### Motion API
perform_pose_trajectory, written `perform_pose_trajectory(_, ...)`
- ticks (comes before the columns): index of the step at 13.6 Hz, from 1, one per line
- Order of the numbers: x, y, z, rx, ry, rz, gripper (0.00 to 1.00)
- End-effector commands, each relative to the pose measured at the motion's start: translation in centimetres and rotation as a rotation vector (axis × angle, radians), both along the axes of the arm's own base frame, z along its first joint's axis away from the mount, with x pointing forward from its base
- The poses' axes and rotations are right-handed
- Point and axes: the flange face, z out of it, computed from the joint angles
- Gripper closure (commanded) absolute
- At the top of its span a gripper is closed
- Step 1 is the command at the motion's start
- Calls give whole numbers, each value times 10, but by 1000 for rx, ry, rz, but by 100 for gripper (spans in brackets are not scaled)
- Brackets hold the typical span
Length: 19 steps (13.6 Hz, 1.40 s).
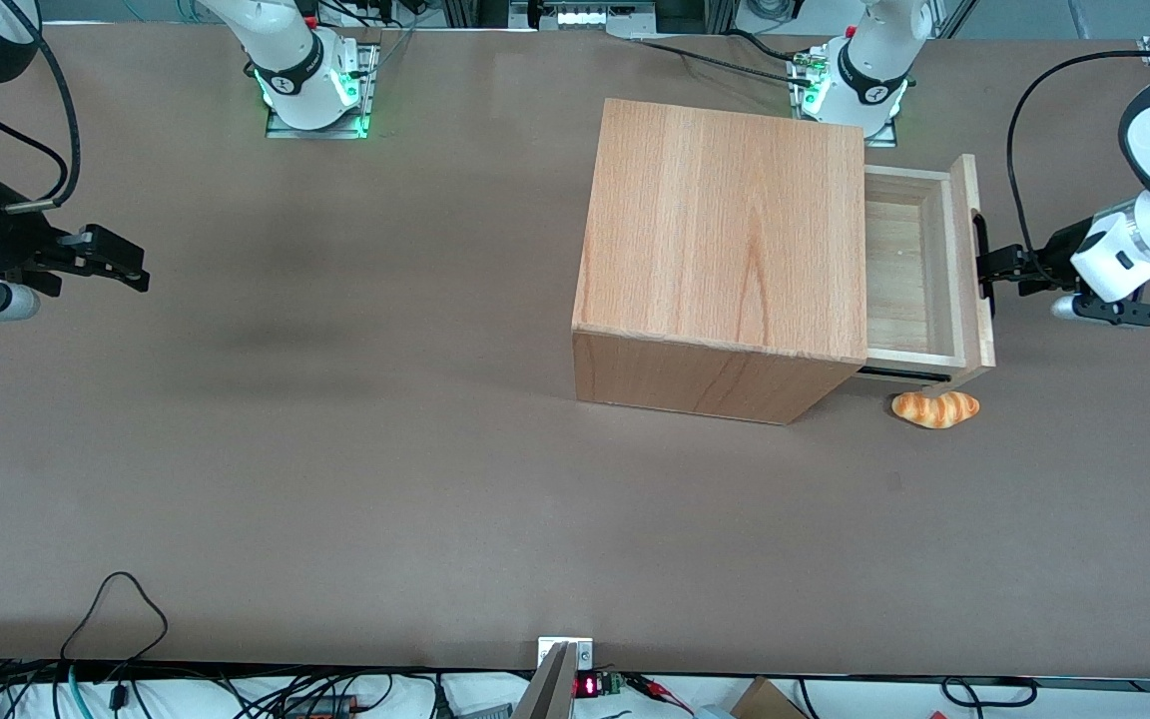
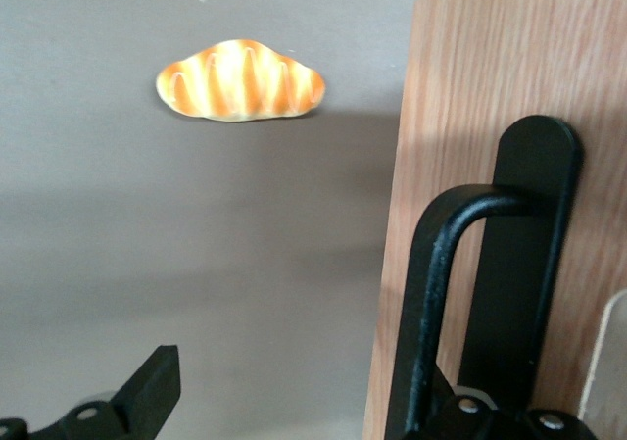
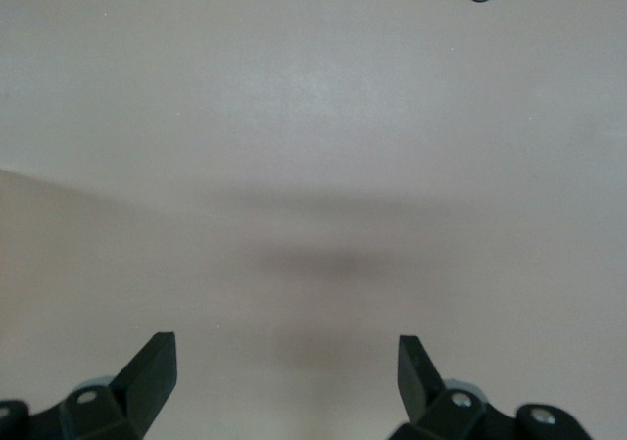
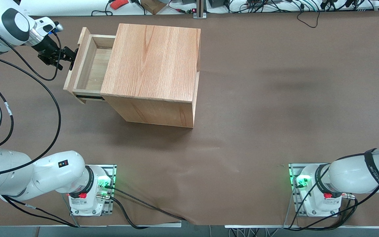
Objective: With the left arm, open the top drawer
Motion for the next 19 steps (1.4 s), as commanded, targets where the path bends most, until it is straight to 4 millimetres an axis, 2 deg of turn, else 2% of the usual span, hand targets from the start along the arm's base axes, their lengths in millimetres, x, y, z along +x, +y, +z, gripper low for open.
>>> perform_pose_trajectory(1, -7, 26, 7, 50, 6, 17, 0)
perform_pose_trajectory(4, -7, 31, 9, 53, 1, 23, 0)
perform_pose_trajectory(9, 3, 39, 40, 46, -5, 31, 0)
perform_pose_trajectory(13, 11, 42, 72, 40, -12, 27, 0)
perform_pose_trajectory(17, 23, 38, 125, 47, -39, 20, 0)
perform_pose_trajectory(19, 27, 32, 144, 59, -53, 34, 0)
